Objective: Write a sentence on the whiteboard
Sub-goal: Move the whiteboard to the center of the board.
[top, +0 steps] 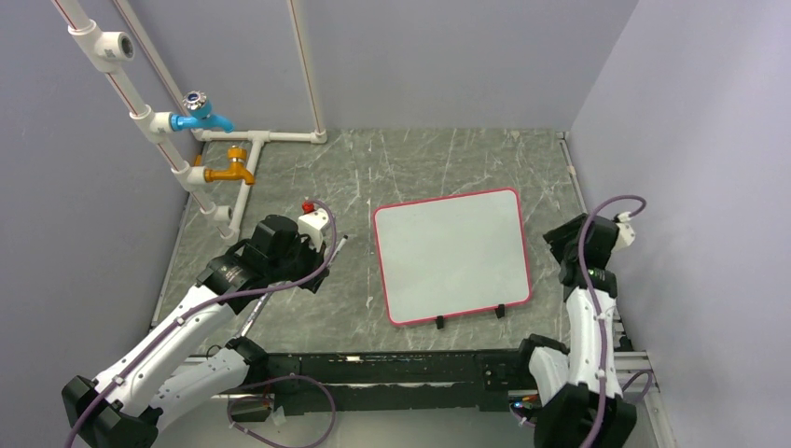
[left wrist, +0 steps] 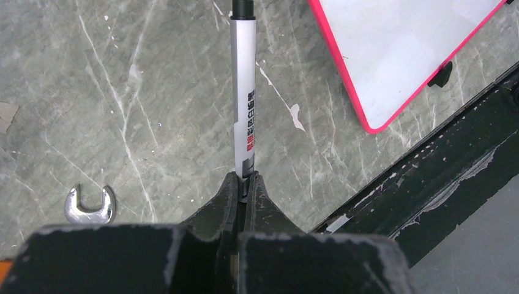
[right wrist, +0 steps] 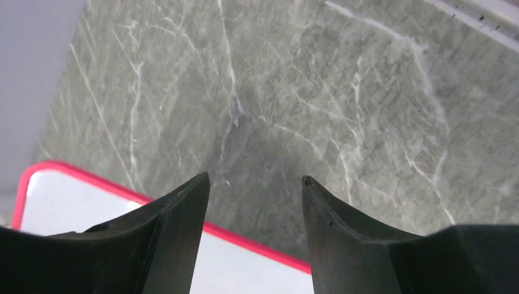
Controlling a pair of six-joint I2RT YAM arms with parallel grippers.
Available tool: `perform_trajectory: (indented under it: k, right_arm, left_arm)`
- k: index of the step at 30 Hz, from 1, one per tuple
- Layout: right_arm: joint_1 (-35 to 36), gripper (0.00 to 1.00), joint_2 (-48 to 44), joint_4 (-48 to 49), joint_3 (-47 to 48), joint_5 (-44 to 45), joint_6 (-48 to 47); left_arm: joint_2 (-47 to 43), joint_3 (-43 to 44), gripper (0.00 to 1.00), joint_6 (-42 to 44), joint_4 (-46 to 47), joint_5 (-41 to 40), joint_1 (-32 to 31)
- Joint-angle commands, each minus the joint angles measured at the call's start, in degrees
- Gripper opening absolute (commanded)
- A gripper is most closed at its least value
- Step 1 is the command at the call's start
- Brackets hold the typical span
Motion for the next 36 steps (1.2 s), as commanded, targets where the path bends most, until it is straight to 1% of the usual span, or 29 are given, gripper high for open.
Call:
perform_trajectory:
  k: [1,3,5,11,16,24,31,36]
  right_arm:
    - [-9.7,0.57,6.3,5.9,-0.5,-18.4,4.0]
    - [-13.8,0.54,9.9,8.9,-2.1,-26.4,4.9]
    - [-15.8,0.53,12.1,10.8,-3.2,-30.8,5.0]
    - [-16.2,0.53,11.6,12.0,-6.0,-35.8,4.9]
    - [-16.0,0.52,11.7,15.3,-10.7,-41.6,7.0]
    - [-14.1,0.50,8.3,15.6,-13.6,-41.9,9.4]
    - [-9.3,0.51,3.3,12.7,-15.3,-38.6,12.2]
    - [-5.1,0.51,1.1,12.6,-18.1,-35.6,13.7]
  left_arm:
    - [0.0,0.0,0.00,0.7,2.2,0.0,-0.4]
    - [0.1,0.0,0.00,0.7,2.1,-0.1,-0.5]
    - [0.1,0.0,0.00,0.7,2.1,-0.3,-0.6]
    - [0.4,0.1,0.00,0.7,2.0,-0.4,-0.6]
    - [0.1,0.1,0.00,0.8,2.0,-0.5,-0.6]
    - [-0.1,0.1,0.00,0.7,2.0,-0.5,-0.7]
    - [-0.7,0.1,0.00,0.7,1.9,-0.7,-0.7]
    - [-0.7,0.1,0.00,0.7,1.9,-0.7,-0.8]
